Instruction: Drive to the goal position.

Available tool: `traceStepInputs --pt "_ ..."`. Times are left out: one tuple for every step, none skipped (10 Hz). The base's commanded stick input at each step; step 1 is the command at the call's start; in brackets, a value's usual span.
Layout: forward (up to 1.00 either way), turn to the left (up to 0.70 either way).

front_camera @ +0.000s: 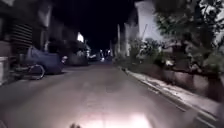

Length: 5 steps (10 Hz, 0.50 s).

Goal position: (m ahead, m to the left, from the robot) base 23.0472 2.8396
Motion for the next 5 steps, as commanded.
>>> traceStepInputs --pt "1.00 0.00" --pt "1.00 0.00" --pt "1.00 0.00" --pt "1.00 0.00" --pt "1.00 0.00"
